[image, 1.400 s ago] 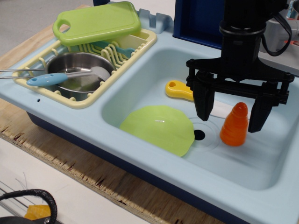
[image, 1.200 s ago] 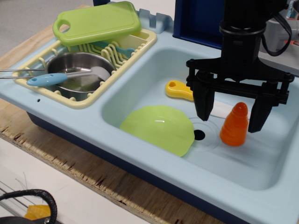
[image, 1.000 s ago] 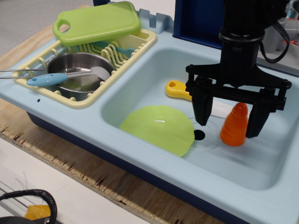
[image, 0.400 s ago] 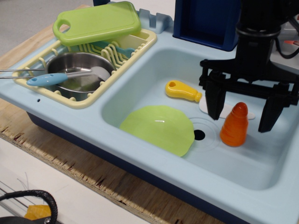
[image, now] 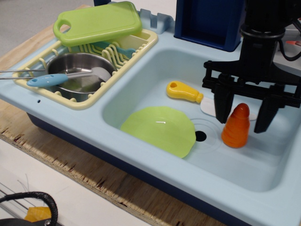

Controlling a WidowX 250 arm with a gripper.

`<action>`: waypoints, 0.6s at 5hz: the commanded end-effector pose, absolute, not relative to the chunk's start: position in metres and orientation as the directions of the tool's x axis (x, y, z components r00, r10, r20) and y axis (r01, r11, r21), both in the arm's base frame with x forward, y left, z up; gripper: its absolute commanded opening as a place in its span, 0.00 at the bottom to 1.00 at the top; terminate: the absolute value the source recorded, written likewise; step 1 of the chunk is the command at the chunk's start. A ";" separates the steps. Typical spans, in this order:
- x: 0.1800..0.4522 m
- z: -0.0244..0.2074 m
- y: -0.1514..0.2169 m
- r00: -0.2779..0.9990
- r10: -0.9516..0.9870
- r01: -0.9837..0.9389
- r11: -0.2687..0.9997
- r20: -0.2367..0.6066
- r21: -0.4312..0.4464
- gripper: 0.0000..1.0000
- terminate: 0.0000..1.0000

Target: Put carrot on plate

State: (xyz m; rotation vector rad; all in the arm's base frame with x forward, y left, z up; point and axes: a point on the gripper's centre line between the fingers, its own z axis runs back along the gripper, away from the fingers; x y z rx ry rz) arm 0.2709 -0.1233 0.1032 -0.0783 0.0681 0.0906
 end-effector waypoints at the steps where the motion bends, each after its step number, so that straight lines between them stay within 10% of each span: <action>1: 0.274 0.113 -0.127 0.996 0.083 -0.085 0.992 -0.035 -0.090 0.00 0.00; 3: 0.277 0.134 -0.125 0.996 0.093 -0.093 0.993 0.002 -0.078 0.00 0.00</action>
